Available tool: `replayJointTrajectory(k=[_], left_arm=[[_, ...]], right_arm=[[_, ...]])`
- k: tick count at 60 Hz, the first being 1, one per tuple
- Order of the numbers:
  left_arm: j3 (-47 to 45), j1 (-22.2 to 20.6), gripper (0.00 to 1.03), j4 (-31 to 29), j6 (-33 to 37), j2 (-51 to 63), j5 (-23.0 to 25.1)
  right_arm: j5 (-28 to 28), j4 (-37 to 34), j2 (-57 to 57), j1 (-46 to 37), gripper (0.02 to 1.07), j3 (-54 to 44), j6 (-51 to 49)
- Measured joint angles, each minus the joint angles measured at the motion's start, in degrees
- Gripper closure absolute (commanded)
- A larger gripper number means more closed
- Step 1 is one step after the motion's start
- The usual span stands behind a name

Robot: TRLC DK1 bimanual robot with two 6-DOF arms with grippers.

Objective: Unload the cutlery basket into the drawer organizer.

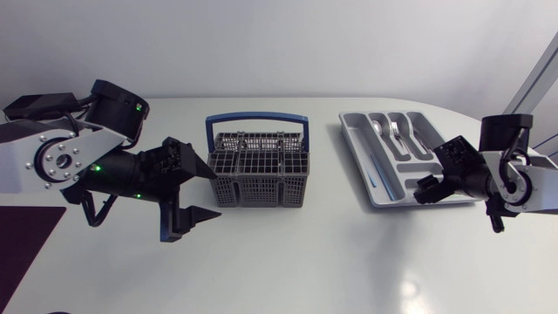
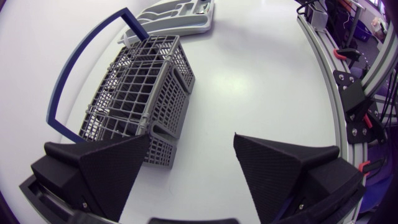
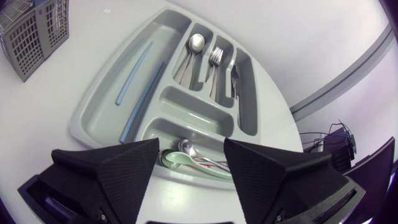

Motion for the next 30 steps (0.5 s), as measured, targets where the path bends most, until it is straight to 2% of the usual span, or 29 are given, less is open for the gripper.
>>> replayJointTrajectory(k=[8, 15, 18, 24, 30], left_arm=[[0.0, 0.6, 0.05, -0.5, -0.7, -0.6, -1.2], [-0.6, 1.9, 0.05, -0.6, -1.5, -0.7, -1.5], [-1.2, 2.4, 0.06, -0.7, -1.7, -0.7, -1.8], [-2.1, 3.1, 0.06, -0.9, -1.7, -0.6, -2.0], [-3.0, 3.4, 0.07, -0.9, -1.7, -0.2, -2.5]], right_arm=[[0.0, -5.0, -7.0, 3.0, 0.21, 0.1, 0.7], [-1.5, -9.9, -11.1, 9.3, 0.24, 1.7, 4.2], [-2.3, -10.8, -11.3, 12.2, 0.36, 3.0, 6.1], [-3.8, -10.7, -10.2, 17.8, 0.67, 6.5, 9.9], [-6.6, -10.5, -5.5, 21.1, 0.91, 12.1, 13.7]])
